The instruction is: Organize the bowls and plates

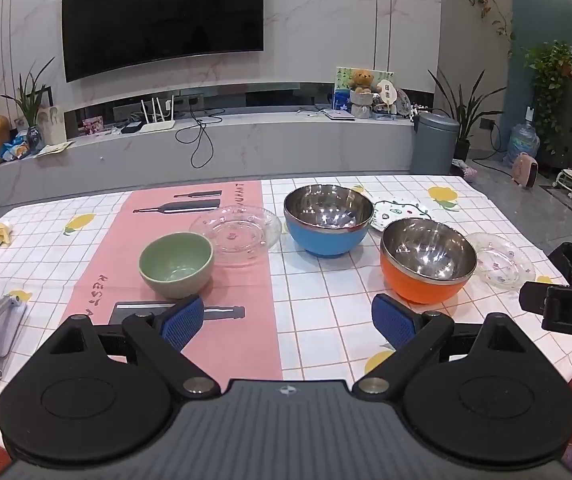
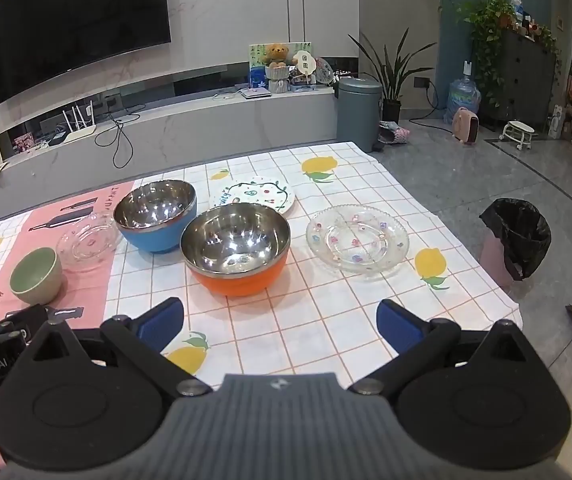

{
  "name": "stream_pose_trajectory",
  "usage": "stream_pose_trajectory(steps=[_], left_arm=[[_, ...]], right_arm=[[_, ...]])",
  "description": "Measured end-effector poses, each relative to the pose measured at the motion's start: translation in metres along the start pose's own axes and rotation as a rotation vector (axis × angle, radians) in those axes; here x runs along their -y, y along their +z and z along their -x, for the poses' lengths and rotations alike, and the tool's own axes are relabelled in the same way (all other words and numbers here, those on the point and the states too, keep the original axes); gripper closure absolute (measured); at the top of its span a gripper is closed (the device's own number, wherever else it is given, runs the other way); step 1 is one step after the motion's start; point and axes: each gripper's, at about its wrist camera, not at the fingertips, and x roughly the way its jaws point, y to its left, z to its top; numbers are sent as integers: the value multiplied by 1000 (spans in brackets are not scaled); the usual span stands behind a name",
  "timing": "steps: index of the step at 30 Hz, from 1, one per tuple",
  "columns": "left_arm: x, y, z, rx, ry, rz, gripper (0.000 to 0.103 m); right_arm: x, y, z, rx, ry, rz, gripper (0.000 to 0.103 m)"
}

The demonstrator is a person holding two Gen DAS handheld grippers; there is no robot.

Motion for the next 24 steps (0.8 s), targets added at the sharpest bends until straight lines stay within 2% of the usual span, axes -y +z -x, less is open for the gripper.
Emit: stream_pose_trajectory(steps=[24], left_arm=[[2,2,4,2,-8,5,0]], right_arm=[[-2,0,1,-3,7,1,3]])
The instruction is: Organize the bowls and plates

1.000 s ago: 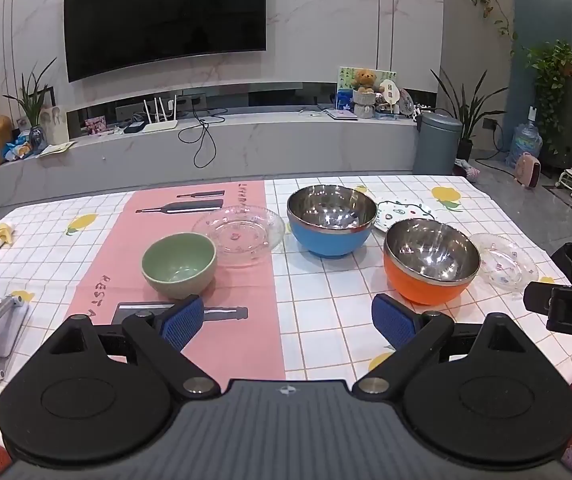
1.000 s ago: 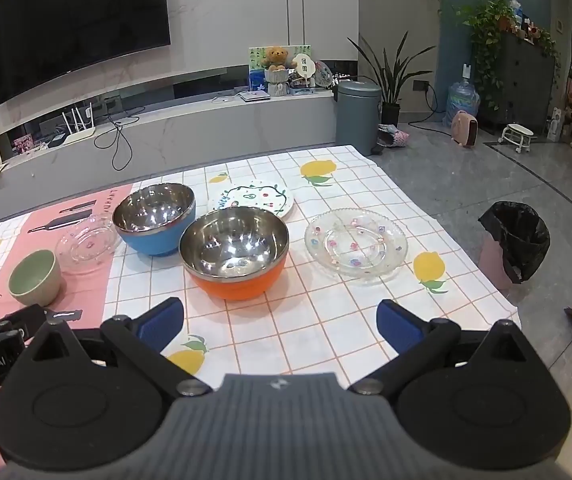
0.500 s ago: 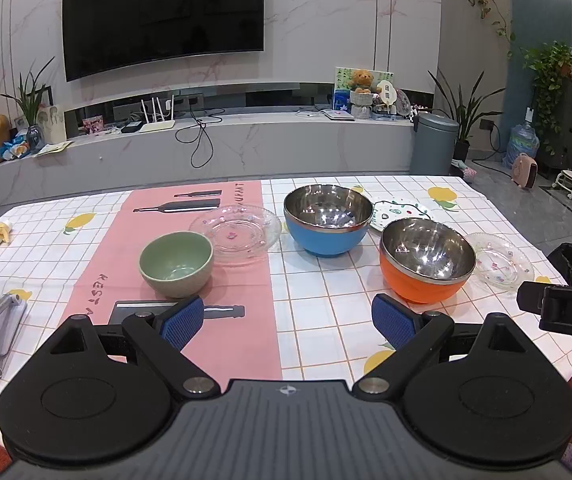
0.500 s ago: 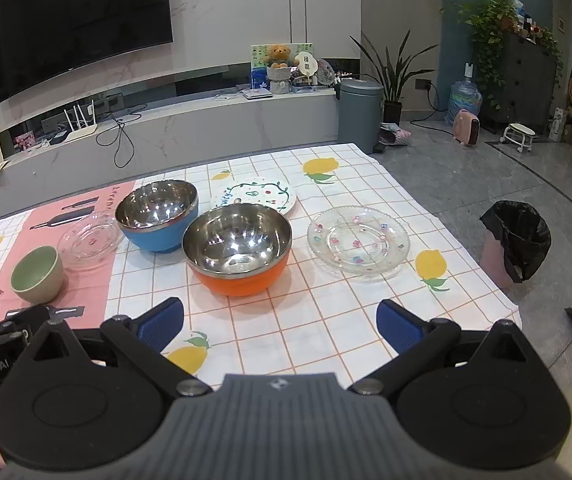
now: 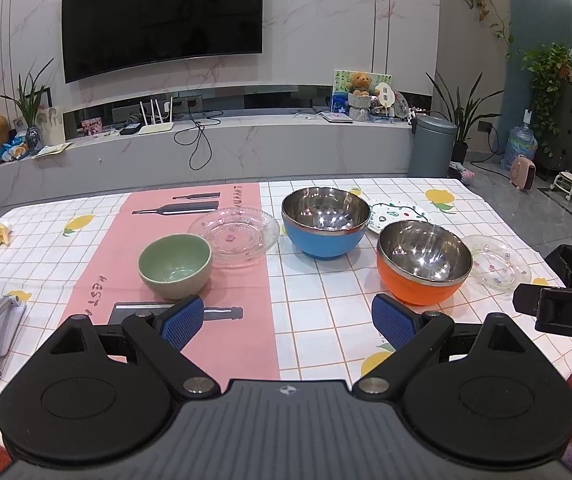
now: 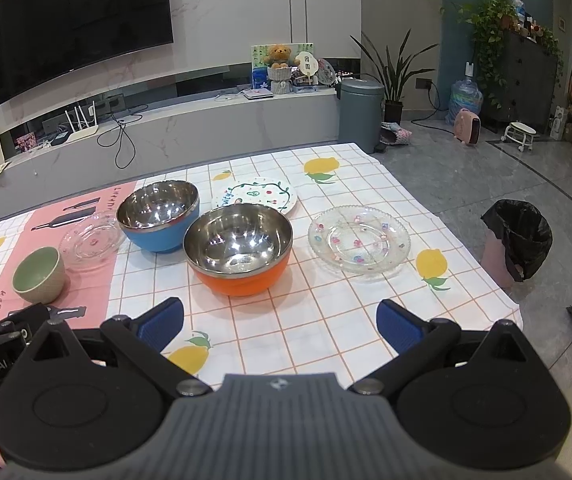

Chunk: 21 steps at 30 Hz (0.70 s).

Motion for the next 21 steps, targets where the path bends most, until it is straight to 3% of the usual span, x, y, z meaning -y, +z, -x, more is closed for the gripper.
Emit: stream_pose_trajectory(steps=[21], left_arm=[[1,3,2,2,-6,-8,0]], right_arm=[[1,0,-1,-7,5,-2,3]])
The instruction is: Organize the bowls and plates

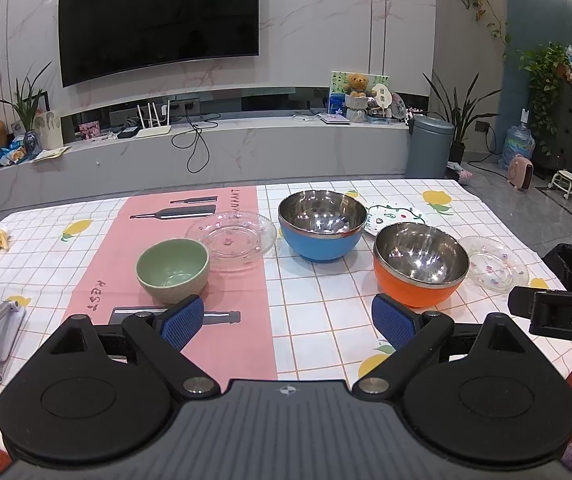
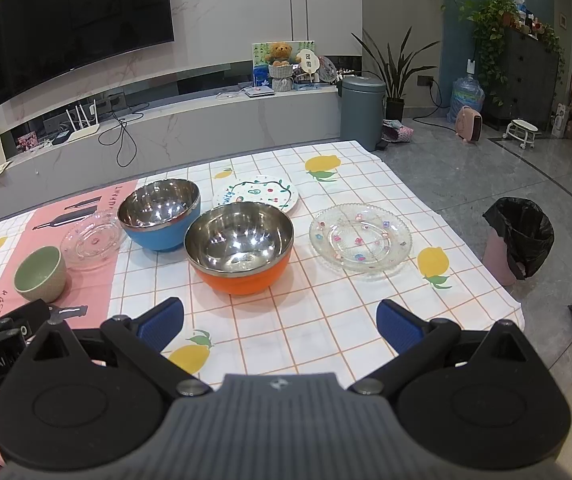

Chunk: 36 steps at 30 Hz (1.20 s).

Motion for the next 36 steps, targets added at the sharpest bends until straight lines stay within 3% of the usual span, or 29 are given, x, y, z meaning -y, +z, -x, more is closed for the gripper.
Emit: stream_pose_trajectory(steps=[36], left_arm=[[-1,-1,-4,-8,2,6,0]], right_arm=[[1,0,-4,-17,4,0,3]])
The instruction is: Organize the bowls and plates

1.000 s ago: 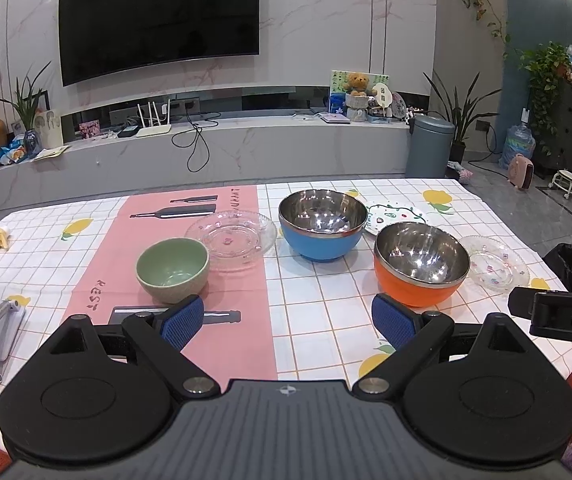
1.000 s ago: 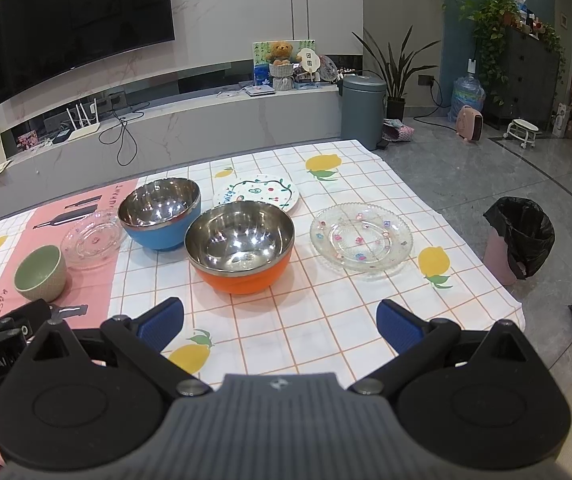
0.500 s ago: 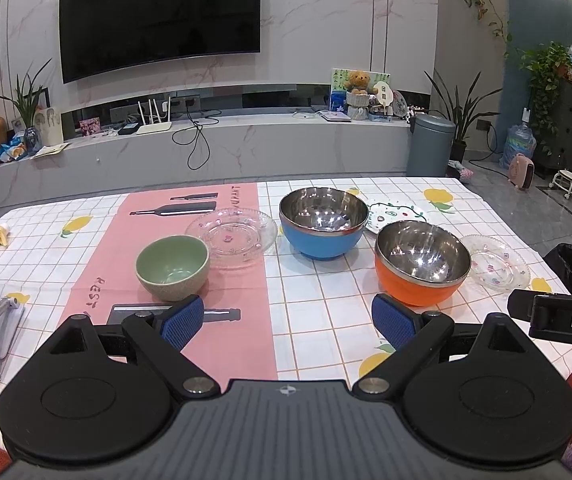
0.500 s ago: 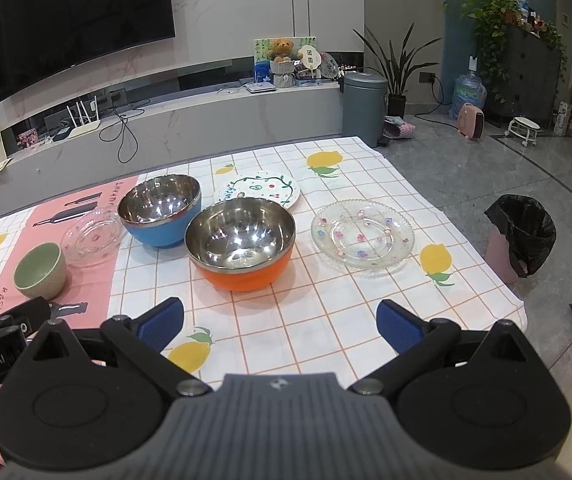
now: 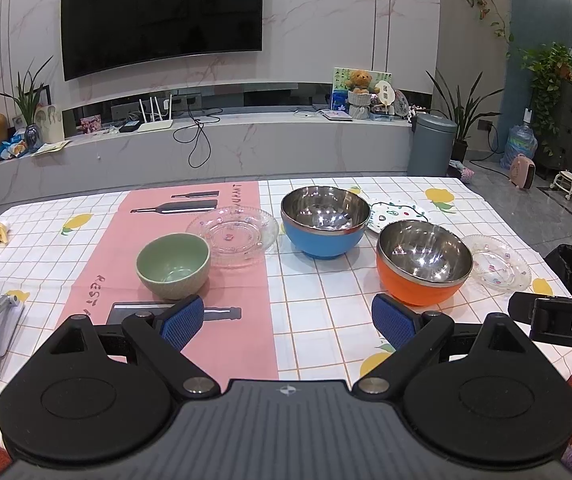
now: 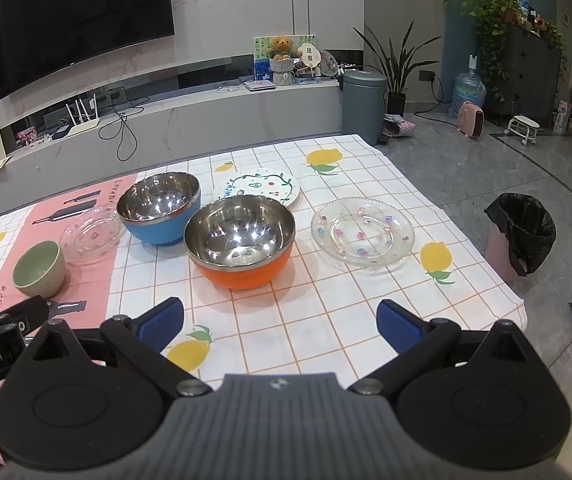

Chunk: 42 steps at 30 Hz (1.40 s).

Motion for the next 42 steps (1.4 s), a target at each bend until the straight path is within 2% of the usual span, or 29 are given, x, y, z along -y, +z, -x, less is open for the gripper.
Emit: stream_pose_trajectory(steps=[11,17,20,23,26,28,30,33,35,37,39,42], left_arm=[[-2,-1,-7,-15,6,9,0],[3,4,-16,5,-8,-4,0],[6,7,-23,21,-45,-17,17],[9,9,-32,8,-72,-20,18],[9,13,-42,-6,-137,15,19],[12,16,-49,-5,-153,16,20],[13,19,-55,3,-166,25,26],[16,27,-67,0,-199,62,29],[19,33,-76,-3,-219,66,32],[24,37,-84,-2,-230,67,32],[30,42,-96,-31,-236,55,32],[35,47,-118,-80,-245,89,32]], right_arm=[[1,1,-7,6,-14,1,3],[1,2,-14,69,-20,39,3],[3,2,-20,122,-7,58,3],[5,5,-29,147,16,50,3],[6,8,-42,130,16,55,3],[6,11,-53,106,32,51,3],[8,16,-63,79,44,37,8],[12,25,-79,41,55,0,19],[17,33,-91,7,71,-40,21],[22,39,-103,-21,70,-79,30],[26,45,-115,-39,60,-102,34],[30,53,-133,-70,51,-125,38]])
